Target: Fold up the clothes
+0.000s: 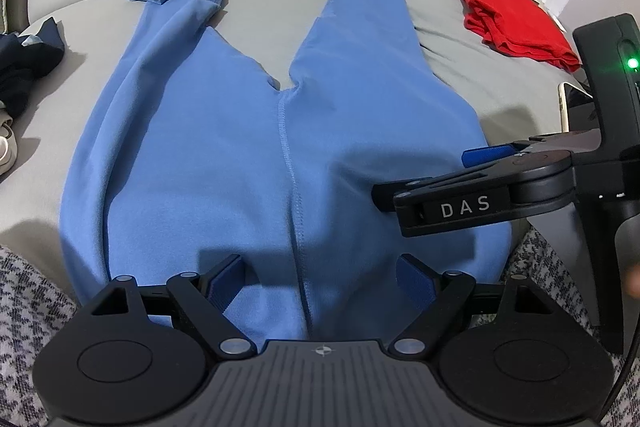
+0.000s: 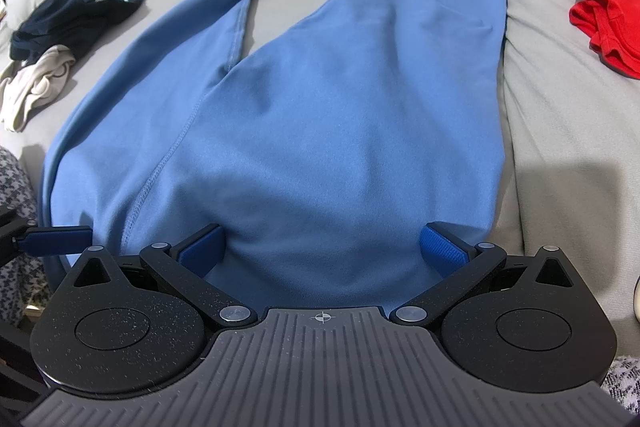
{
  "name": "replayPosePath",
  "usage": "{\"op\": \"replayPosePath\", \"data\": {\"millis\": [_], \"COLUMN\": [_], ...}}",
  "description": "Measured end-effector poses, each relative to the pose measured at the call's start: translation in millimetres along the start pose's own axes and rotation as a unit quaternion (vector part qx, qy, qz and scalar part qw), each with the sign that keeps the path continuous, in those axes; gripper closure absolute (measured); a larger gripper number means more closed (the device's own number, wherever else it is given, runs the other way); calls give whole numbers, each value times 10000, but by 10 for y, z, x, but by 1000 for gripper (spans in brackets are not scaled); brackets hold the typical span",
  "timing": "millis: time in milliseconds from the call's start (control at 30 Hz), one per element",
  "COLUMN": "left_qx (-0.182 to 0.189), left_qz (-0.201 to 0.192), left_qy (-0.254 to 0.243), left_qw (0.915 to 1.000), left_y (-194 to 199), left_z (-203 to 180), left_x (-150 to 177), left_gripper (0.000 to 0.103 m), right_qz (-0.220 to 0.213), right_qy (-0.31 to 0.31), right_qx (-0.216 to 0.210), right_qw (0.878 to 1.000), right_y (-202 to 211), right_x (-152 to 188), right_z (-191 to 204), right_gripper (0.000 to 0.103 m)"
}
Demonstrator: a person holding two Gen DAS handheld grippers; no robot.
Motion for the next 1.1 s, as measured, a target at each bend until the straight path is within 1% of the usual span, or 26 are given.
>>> {"op": "replayPosePath", "data": {"millis": [167,300,400,433,467,533,600,633,700,767,833,867,933,967,1000,1033,1067,1100], "left_qx": [-60,-254,-413,-441,-530,-604,-728,-746,-735,-720,-725,-776,-807,-885,-958,-986,-1082,-1136], "left_qz": [-47,-198,-436,-502,-662,-789,-1016,-1068,-1264,-1391,-1528,-1587,-1634,-1718,-1796,-1820,-1902,-1984], "left_qy": [213,567,896,954,1059,1070,1022,1019,1078,1110,1147,1178,1163,1090,1023,1004,936,908], "left_qw": [9997,9979,9942,9932,9908,9893,9869,9862,9834,9814,9789,9772,9764,9751,9737,9732,9713,9693], "left_y": [79,246,381,406,445,454,414,400,306,222,98,-31,-144,-244,-334,-342,-414,-482], "left_z": [110,367,674,745,913,1025,1209,1254,1413,1520,1648,1769,1847,1941,2026,2042,2120,2205], "left_x": [-74,-265,-517,-573,-741,-872,-1137,-1201,-1477,-1673,-1924,-2146,-2351,-2558,-2746,-2771,-2915,-3039], "left_gripper": [18,18,18,18,18,18,19,19,20,20,22,23,24,25,25,25,25,25], "right_qz": [-24,76,105,25,-91,-478,-929,-1045,-1237,-1458,-1551,-1585,-1665,-1705,-1747,-1723,-1672,-1599], "right_qy": [-55,-72,-184,-203,-212,-157,-45,75,370,551,609,628,703,743,845,970,1095,1224], "right_qx": [53,43,4,-19,-48,-93,-130,-127,-99,-6,52,77,173,225,269,301,329,334], "right_qw": [10000,9999,9998,9998,9997,9987,9956,9944,9916,9878,9860,9853,9834,9823,9806,9798,9793,9789], "right_y": [-6,-4,84,127,175,279,374,380,338,260,127,56,-131,-229,-352,-474,-591,-736], "right_x": [-5,-21,-113,-154,-197,-364,-584,-709,-976,-1272,-1560,-1703,-2037,-2208,-2407,-2569,-2710,-2852], "right_z": [3,-6,-2,11,29,100,193,247,355,436,485,506,534,547,573,600,626,645], "right_gripper": [0,0,0,0,0,0,0,0,0,0,0,0,0,2,9,15,36,64]}}
Point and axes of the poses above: each gripper's, at about its wrist camera, not at the fingertips, and y roughly against the way its jaws point, z to its left, x to its underside, the point moved 8 cm from there along -y, roughly the way its jaws point, and after that the axes turned 13 degrees about y, right-handed, at the moved point
